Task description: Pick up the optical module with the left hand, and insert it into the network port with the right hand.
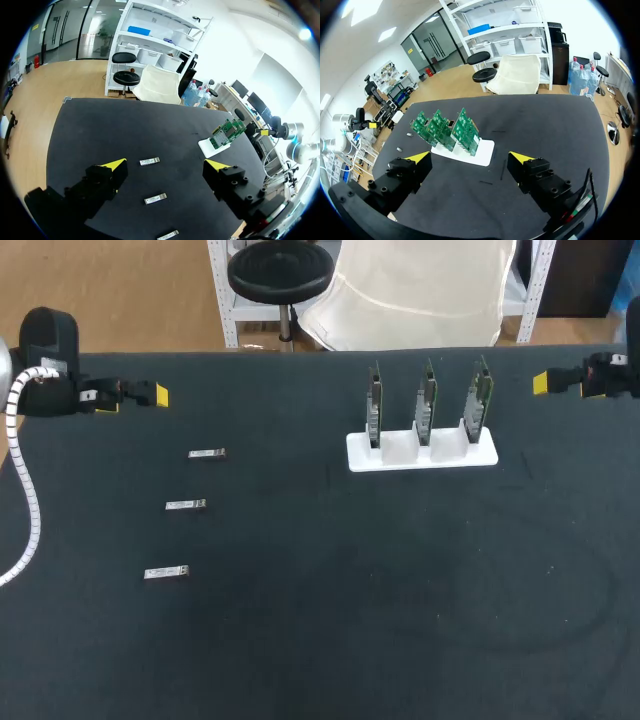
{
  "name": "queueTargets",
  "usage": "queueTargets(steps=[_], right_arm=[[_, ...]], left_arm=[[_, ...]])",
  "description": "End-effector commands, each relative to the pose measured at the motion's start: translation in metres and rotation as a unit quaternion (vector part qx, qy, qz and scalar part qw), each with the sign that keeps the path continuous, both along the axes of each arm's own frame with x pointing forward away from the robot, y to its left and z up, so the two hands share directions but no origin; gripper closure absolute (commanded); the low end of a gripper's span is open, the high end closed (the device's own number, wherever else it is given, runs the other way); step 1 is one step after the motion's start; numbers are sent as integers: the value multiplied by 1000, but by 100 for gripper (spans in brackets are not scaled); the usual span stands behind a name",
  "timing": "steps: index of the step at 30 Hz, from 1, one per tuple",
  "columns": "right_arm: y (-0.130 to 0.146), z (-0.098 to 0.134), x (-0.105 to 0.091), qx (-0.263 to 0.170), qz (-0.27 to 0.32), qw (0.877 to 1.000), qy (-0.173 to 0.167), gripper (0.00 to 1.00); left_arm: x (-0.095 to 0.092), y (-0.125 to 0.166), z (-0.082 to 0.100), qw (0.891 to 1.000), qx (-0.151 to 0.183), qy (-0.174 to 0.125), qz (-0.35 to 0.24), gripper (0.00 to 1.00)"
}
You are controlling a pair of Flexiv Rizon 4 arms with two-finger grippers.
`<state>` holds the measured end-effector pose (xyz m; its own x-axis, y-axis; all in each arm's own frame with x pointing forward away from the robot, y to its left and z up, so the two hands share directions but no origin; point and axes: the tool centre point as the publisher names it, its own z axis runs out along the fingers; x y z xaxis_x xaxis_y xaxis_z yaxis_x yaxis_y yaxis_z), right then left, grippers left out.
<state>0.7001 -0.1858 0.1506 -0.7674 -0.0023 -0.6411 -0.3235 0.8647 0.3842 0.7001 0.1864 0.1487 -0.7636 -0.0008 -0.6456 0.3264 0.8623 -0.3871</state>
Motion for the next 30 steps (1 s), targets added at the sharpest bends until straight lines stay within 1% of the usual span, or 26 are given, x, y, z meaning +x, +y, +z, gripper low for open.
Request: queueTargets(steps=[1,19,20,22,24,25,27,28,29,30], right_arm=[[1,0,-1,-2,-2,1000,0,0],[1,0,-1,-2,-2,1000,0,0],[1,0,-1,-2,-2,1000,0,0],[1,0,-1,-2,-2,1000,0,0],[1,0,-1,-2,-2,1000,0,0],[1,0,-1,-2,-2,1000,0,0],[1,0,-1,-2,-2,1000,0,0],[1,0,-1,-2,-2,1000,0,0],[1,0,-1,-2,-2,1000,0,0],[1,0,-1,-2,-2,1000,0,0]], left_arm=[[0,-1,1,1000,3,2,2,0],[0,-1,1,1000,3,2,2,0],[2,0,1,1000,6,7,-7,0],[10,-1,1,998,47,6,-31,0],[16,-4,1,994,81,-14,-71,0],[19,-5,2,992,87,-21,-90,0],[25,-12,1,983,106,-27,-148,0],[27,-15,1,977,122,-37,-170,0],[29,-19,0,969,131,-46,-203,0],[30,-23,-1,961,136,-47,-237,0]])
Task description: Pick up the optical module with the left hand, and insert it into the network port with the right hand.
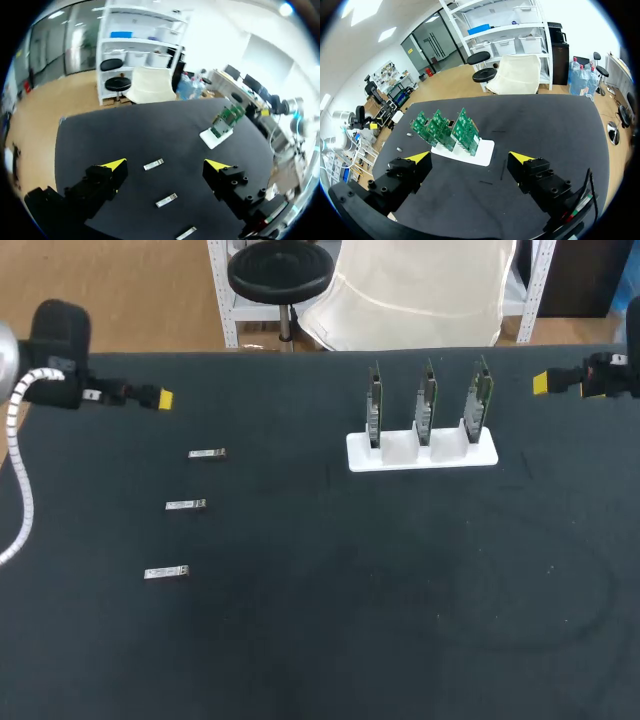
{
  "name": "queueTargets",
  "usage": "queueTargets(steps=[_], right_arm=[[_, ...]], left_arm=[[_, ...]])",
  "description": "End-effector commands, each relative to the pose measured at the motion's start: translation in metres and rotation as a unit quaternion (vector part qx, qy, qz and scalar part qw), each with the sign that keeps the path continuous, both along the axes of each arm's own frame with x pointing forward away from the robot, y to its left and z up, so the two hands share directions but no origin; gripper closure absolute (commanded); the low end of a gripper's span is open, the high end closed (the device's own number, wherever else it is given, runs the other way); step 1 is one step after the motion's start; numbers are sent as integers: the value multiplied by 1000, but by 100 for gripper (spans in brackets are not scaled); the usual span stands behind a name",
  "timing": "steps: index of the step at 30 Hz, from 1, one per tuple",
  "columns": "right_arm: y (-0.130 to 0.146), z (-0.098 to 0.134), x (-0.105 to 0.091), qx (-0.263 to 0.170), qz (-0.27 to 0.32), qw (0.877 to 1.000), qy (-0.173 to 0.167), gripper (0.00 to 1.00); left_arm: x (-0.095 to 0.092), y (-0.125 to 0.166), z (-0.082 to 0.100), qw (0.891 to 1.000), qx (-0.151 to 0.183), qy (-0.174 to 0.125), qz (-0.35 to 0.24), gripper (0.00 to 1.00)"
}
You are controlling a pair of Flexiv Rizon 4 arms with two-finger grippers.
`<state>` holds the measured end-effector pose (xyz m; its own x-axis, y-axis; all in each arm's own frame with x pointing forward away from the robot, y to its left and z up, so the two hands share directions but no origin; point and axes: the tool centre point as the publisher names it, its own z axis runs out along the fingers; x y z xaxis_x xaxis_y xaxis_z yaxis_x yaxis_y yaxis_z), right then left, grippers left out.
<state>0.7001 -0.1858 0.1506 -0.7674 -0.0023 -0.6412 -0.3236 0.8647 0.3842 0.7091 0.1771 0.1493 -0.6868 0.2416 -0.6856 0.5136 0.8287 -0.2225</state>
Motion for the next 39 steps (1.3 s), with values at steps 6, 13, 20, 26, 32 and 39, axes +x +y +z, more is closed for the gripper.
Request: queueTargets(steps=[6,13,20,26,32,39], right_arm=[[1,0,-1,-2,-2,1000,0,0],[1,0,-1,-2,-2,1000,0,0],[1,0,-1,-2,-2,1000,0,0],[1,0,-1,-2,-2,1000,0,0],[1,0,-1,-2,-2,1000,0,0],[1,0,-1,-2,-2,1000,0,0]], left_arm=[[18,-31,-27,946,116,4,-303,0],[15,-31,-50,901,159,-13,-403,0],[23,-18,-69,869,204,-9,-450,0],[30,-12,-86,848,259,-19,-461,0],[31,-9,-105,833,290,-8,-470,0],[35,-5,-118,833,322,8,-450,0]])
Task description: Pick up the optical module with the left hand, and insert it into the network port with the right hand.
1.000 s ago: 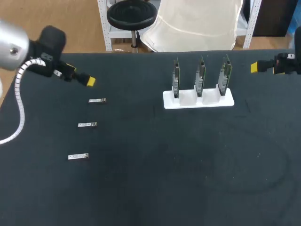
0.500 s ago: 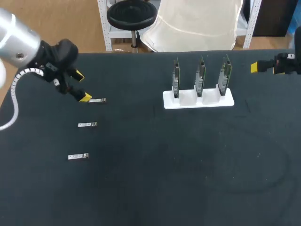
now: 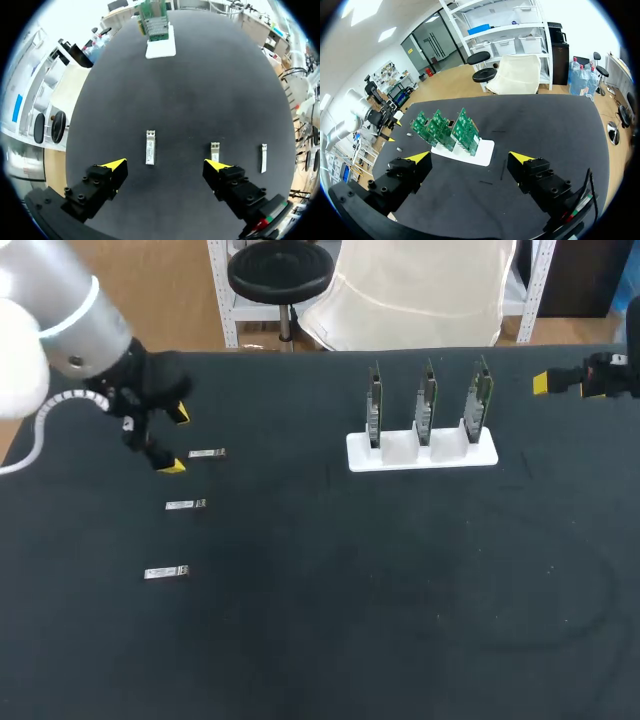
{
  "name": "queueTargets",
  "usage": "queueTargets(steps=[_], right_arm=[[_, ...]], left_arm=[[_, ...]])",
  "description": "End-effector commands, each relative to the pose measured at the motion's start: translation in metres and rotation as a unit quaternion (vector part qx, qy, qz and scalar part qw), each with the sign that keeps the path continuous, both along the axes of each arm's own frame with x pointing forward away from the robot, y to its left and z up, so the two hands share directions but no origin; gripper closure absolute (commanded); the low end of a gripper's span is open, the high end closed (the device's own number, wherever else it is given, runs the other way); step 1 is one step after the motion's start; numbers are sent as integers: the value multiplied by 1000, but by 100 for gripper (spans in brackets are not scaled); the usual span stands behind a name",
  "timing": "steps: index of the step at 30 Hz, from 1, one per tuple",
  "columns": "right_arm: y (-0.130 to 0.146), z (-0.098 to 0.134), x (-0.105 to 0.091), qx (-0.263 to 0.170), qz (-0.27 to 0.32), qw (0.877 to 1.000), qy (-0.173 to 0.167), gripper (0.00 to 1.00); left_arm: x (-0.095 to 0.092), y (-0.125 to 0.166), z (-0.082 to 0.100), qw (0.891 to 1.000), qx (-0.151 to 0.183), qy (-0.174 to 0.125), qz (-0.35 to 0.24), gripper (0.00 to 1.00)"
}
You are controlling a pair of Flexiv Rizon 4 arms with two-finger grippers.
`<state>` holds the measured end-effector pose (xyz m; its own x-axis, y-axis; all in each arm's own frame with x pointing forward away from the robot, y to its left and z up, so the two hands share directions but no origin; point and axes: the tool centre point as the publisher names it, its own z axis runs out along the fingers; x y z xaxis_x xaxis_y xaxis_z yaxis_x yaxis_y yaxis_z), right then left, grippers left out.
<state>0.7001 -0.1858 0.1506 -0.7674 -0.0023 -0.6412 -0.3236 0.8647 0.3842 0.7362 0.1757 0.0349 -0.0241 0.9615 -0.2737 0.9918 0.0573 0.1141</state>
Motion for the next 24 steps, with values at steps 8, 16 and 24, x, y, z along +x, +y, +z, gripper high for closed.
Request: queueTargets(steps=[8,16,24], right_arm=[[1,0,-1,-2,-2,1000,0,0],[1,0,-1,-2,-2,1000,0,0],[1,0,-1,-2,-2,1000,0,0]], left_arm=[[5,-3,-14,998,51,7,31,0],[13,-5,-24,996,77,-5,53,0],[19,-5,-34,995,79,20,62,0]])
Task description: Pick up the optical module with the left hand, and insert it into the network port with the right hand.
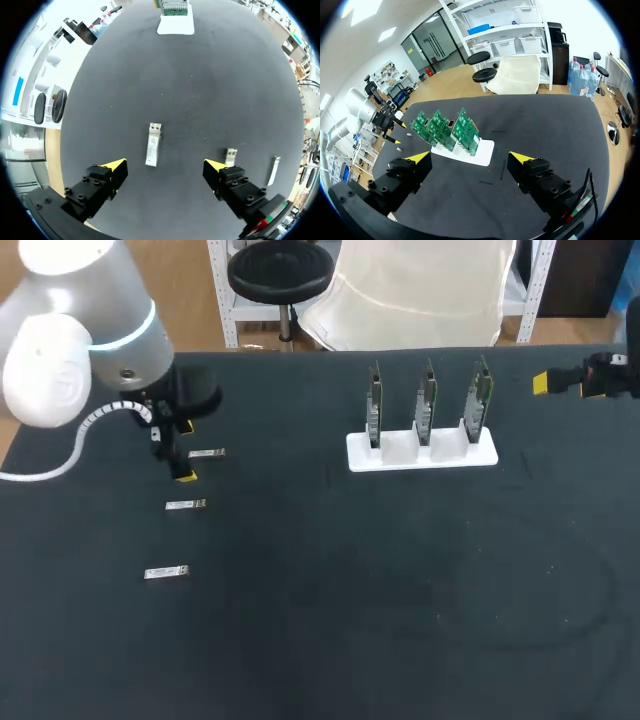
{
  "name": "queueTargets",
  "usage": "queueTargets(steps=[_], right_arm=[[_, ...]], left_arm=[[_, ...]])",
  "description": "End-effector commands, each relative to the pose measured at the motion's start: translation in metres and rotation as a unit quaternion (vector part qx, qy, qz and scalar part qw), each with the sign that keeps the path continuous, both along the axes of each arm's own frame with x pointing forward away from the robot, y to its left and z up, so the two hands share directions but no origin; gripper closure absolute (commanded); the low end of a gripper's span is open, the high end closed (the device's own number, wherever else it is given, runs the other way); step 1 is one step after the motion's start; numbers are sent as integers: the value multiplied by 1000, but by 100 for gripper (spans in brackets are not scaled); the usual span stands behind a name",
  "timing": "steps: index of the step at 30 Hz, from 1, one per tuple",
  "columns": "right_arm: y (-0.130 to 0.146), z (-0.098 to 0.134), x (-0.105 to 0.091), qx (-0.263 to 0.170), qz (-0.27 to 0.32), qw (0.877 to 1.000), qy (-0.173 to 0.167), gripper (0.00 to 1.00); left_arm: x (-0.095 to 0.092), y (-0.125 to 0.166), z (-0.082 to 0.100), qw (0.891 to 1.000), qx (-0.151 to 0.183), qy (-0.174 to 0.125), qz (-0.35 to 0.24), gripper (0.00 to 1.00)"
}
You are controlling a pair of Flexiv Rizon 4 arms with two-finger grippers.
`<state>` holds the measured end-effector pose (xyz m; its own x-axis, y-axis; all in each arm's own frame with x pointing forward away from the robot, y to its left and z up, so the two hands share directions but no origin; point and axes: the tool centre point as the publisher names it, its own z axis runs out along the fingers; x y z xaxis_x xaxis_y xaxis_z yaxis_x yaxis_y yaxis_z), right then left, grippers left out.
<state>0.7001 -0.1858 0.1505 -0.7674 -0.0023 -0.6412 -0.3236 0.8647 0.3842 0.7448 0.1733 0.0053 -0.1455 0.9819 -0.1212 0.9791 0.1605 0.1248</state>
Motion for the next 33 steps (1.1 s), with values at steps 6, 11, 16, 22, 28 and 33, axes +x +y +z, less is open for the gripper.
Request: queueTargets(steps=[6,11,16,22,28,33], right_arm=[[1,0,-1,-2,-2,1000,0,0],[1,0,-1,-2,-2,1000,0,0],[1,0,-1,-2,-2,1000,0,0],[1,0,-1,-2,-2,1000,0,0],[1,0,-1,-2,-2,1000,0,0],[1,0,-1,-2,-2,1000,0,0]], left_arm=[[17,-3,-6,1000,1,26,0,0],[17,-4,-9,999,8,33,-5,0],[15,-5,-12,1000,6,31,-3,0],[14,-4,-14,1000,7,28,3,0],[14,-2,-17,1000,12,28,5,0],[15,-2,-19,999,14,27,7,0]])
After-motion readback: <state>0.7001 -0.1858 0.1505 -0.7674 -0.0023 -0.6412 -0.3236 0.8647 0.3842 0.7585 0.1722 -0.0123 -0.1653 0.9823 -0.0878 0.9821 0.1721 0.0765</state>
